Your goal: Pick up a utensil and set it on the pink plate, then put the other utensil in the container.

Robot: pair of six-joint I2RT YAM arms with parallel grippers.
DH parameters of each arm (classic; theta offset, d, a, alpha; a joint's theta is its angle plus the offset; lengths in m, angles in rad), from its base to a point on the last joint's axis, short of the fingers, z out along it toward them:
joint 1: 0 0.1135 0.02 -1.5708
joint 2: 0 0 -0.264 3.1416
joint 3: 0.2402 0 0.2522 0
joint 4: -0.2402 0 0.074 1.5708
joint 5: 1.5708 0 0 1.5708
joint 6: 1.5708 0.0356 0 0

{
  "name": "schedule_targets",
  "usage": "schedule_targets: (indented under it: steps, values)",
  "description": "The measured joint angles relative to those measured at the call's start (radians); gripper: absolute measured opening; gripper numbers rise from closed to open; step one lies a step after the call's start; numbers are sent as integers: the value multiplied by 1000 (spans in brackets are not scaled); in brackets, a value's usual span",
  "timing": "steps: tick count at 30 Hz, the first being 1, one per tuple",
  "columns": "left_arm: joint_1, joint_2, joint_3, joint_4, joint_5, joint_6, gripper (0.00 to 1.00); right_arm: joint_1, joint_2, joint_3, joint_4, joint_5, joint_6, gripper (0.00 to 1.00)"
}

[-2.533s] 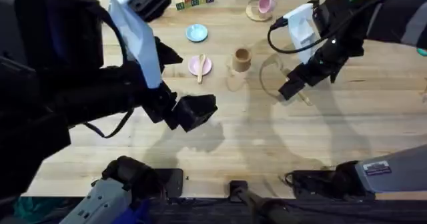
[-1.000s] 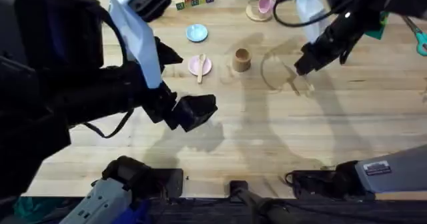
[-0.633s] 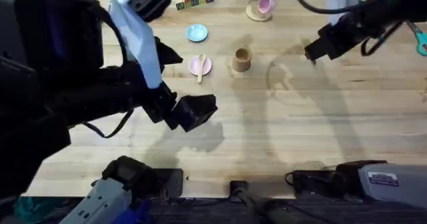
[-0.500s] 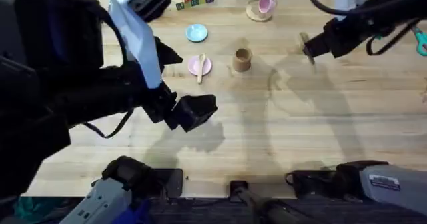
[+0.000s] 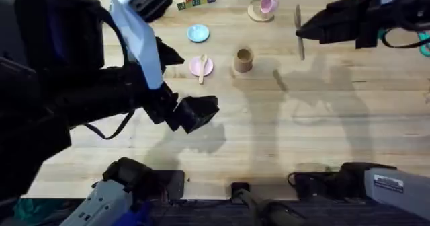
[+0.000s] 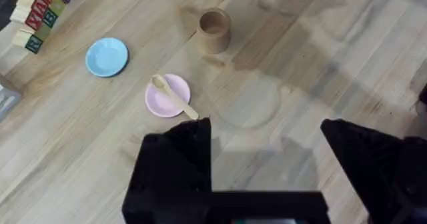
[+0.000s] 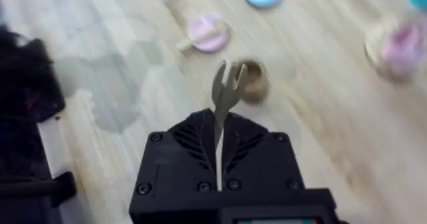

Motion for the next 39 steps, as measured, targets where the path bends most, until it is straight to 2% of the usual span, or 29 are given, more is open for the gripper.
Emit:
schedule_targets:
  steps: [5, 6, 14, 21, 31, 39]
  values:
    - [0, 0, 0, -2, 0, 0, 993, 1, 28, 0, 11, -165, -164, 32]
    - [0, 0, 0, -15, 0, 0, 995, 7, 53, 0, 13, -220, -262, 32]
    - [0, 0, 0, -29, 0, 0, 995, 13, 110, 0, 13, -294, -470, 32]
    - [0, 0, 0, -29, 0, 0, 994, 13, 207, 0, 14, -440, -624, 32]
    - [0, 0, 0, -29, 0, 0, 995, 14, 379, 0, 43, -541, -769, 32]
    - [0, 0, 0, -29, 0, 0, 995, 49, 472, 0, 185, -563, -784, 32]
